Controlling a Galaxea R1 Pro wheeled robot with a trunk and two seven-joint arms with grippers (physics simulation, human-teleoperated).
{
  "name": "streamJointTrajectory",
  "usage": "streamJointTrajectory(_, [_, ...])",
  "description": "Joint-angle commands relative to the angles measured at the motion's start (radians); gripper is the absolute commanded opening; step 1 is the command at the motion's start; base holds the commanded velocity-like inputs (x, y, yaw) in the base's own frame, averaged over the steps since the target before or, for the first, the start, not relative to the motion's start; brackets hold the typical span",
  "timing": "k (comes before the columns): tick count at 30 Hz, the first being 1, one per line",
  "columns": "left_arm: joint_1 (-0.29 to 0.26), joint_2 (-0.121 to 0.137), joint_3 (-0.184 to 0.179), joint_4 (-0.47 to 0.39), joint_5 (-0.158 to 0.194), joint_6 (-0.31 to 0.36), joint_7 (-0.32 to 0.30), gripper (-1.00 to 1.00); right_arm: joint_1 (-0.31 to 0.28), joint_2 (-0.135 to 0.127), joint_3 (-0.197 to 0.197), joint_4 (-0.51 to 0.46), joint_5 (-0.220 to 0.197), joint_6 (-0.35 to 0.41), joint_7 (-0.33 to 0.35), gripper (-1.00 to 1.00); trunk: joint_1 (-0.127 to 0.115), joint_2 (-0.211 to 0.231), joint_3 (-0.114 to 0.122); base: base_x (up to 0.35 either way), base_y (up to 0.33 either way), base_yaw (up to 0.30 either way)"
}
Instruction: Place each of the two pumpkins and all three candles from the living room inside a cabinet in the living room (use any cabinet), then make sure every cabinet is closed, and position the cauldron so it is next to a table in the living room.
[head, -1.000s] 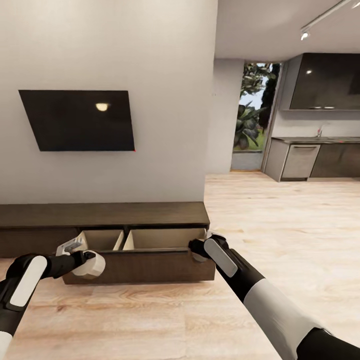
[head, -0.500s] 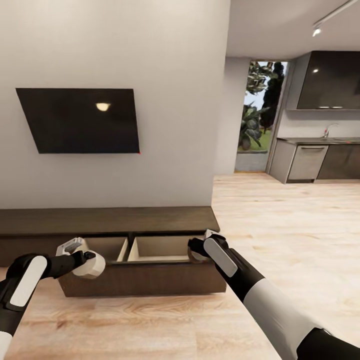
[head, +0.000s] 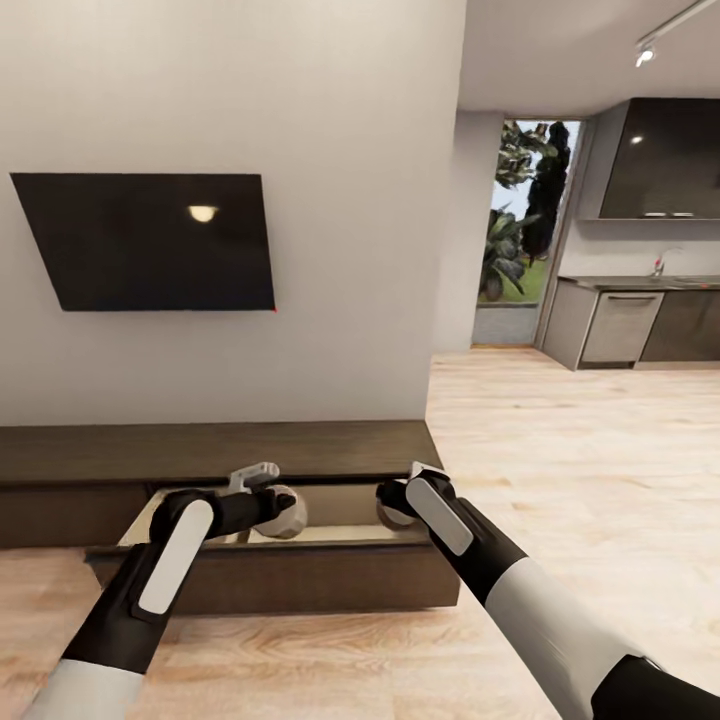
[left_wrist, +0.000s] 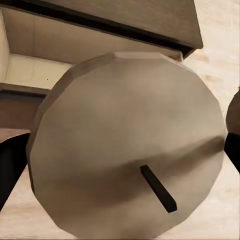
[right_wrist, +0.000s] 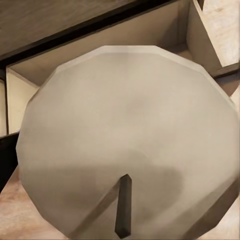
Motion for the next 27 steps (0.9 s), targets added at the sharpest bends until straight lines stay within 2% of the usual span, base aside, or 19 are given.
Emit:
streamJointTrajectory(1, [-0.001, -0.009, -0.006, -0.002, -0.002, 0.003, 0.056, -1.0, -0.001, -0.001, 0.002, -0.001, -0.006, 0.002, -0.006, -1.0, 0.0, -0.001, -0.001, 0.147, -0.03, 0.0])
streamJointTrajectory(2, [-0.001, -0.02, -0.011, -0.003, -0.002, 0.002, 0.102, -1.0, -0.001, 0.0, 0.003, -0.001, -0.005, 0.002, -0.004, -1.0, 0.0, -0.001, -0.001, 0.149, -0.016, 0.0])
streamJointTrajectory(4, [-0.002, -0.039, -0.025, 0.003, -0.003, 0.001, 0.139, -1.0, -0.001, 0.0, 0.004, -0.001, -0.004, 0.002, -0.004, -1.0, 0.0, -0.001, -0.001, 0.187, -0.008, 0.0])
streamJointTrajectory(8, [-0.003, -0.048, -0.033, 0.034, -0.005, -0.003, 0.153, -1.0, -0.001, 0.001, 0.004, -0.001, -0.002, 0.002, 0.0, -1.0, 0.0, -0.001, -0.001, 0.264, -0.036, 0.0])
streamJointTrajectory(11, [-0.006, -0.042, -0.032, 0.06, -0.011, -0.006, 0.161, -1.0, -0.001, 0.001, 0.006, -0.002, -0.003, 0.002, -0.008, -1.0, 0.0, -0.001, -0.001, 0.296, -0.062, 0.0])
streamJointTrajectory(21, [-0.007, -0.045, -0.031, 0.075, -0.011, -0.007, 0.165, -1.0, -0.001, 0.002, 0.006, -0.001, -0.007, 0.006, -0.012, -1.0, 0.0, -0.001, -0.001, 0.226, -0.132, 0.0])
streamJointTrajectory(27, [-0.007, -0.052, -0.035, 0.075, -0.011, -0.007, 0.166, -1.0, -0.001, 0.025, 0.005, 0.005, -0.015, 0.09, -0.067, -1.0, 0.0, -0.001, -0.001, 0.026, -0.173, 0.0])
